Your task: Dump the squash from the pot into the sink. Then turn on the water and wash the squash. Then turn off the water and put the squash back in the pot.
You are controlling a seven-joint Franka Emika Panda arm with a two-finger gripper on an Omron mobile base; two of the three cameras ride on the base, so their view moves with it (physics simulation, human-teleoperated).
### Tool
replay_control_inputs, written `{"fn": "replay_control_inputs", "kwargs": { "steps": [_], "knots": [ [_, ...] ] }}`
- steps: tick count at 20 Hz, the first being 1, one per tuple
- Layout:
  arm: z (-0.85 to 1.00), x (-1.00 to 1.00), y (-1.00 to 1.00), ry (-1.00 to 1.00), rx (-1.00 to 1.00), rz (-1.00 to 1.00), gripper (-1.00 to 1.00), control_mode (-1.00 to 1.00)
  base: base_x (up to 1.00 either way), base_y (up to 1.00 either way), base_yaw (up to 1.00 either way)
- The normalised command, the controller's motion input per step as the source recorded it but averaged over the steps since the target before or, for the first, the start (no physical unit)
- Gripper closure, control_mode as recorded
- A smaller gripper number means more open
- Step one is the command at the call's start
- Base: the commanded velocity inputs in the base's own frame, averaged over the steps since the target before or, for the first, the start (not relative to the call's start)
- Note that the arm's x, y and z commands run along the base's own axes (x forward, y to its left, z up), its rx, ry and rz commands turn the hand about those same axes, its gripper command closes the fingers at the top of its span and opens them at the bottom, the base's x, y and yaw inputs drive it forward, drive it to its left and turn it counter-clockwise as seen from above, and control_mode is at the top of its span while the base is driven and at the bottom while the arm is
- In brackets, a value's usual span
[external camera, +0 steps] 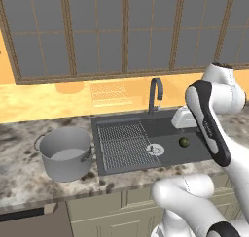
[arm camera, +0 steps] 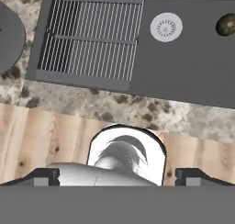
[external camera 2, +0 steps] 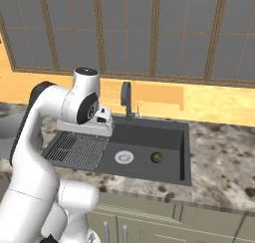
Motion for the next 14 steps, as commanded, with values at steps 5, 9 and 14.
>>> {"fn": "replay_control_inputs", "kwargs": {
  "steps": [5,9,14],
  "knots": [
    [0.0,0.0,-1.0,0.0,0.18,0.25,-1.0,-1.0,0.0,0.0,0.0],
    [0.0,0.14,-0.83,-0.05,0.27,0.2,-1.0,-1.0,0.0,0.0,0.0],
    [0.03,0.46,-0.47,-0.18,0.3,0.15,-1.0,-1.0,0.0,0.0,0.0]
  ]
}}
